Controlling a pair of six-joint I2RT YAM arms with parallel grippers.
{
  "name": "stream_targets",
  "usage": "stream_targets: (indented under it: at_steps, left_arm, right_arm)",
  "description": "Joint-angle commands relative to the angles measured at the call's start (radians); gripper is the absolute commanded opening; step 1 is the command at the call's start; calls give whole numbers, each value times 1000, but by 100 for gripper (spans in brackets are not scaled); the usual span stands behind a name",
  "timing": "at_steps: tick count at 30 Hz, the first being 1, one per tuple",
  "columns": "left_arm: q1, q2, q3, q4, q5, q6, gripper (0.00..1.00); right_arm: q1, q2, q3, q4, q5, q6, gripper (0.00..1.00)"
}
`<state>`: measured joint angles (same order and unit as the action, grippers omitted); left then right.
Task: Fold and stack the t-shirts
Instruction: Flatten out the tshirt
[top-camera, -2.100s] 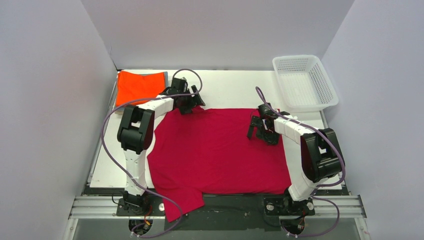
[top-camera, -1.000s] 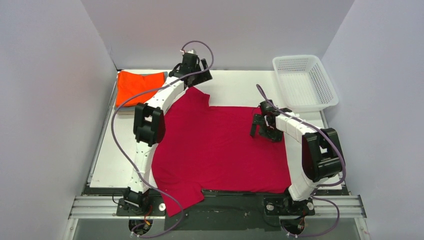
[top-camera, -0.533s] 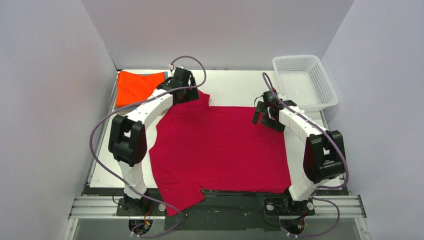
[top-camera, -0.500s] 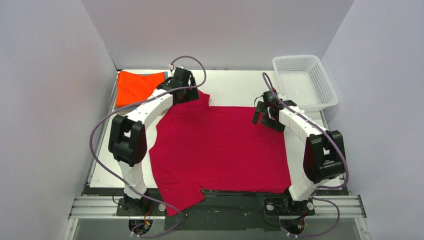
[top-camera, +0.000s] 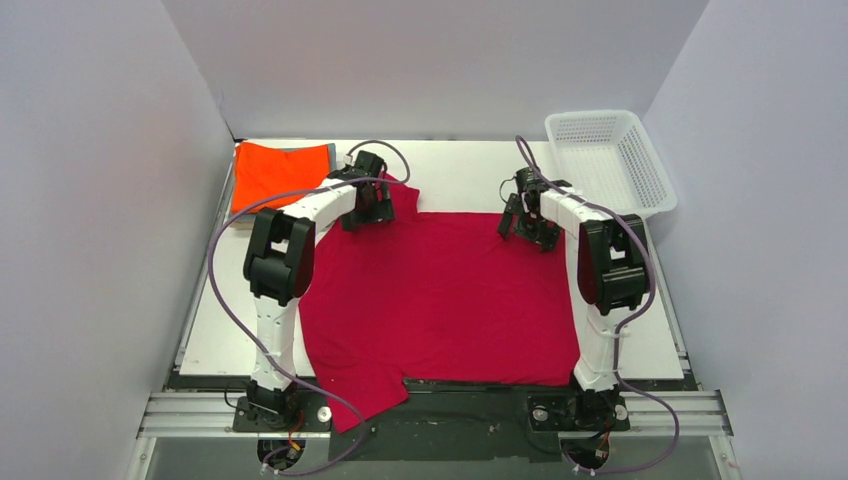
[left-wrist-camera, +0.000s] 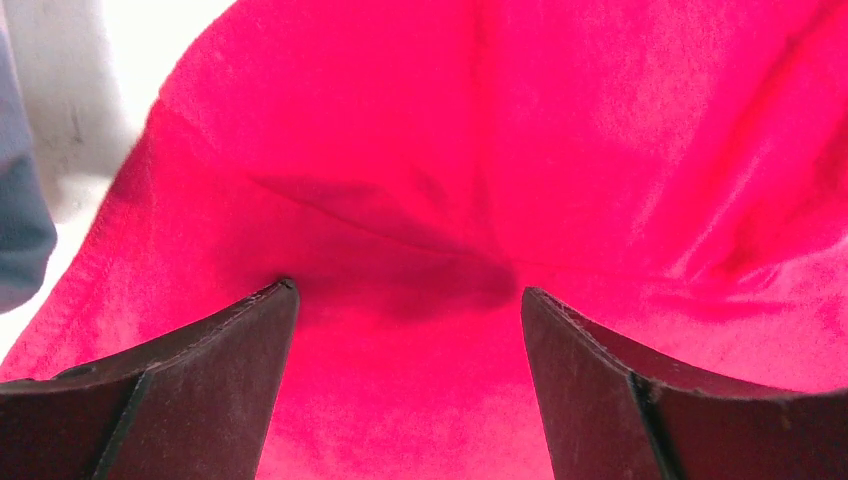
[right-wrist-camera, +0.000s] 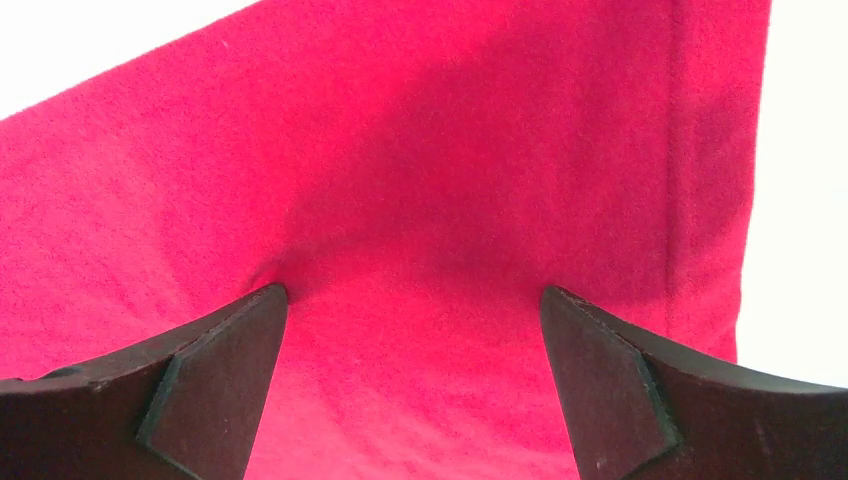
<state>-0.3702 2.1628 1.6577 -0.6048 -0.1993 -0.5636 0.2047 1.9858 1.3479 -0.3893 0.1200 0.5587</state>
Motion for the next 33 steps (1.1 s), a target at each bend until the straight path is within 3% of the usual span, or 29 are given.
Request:
stream_targets:
  at_steps: [1,10,21,28,33]
  left_arm:
    - [28,61,73,-6,15,7,93]
    - [78,201,277,-62,47,7,93]
    - [91,351,562,-145,70,25,93]
    - [96,373,648,-165,106,50,93]
    - [82,265,638,-209,110,72,93]
  right_arm:
    - [-17,97,74,-66,-25,25,93]
    - [-60,267,357,-170,-136,11,92]
    - [-88,463,729,-242,-126,-38,91]
    - [-88,483,813,-254,-123,-43,90]
    - [-75,352,766,-258,-123,-68,90]
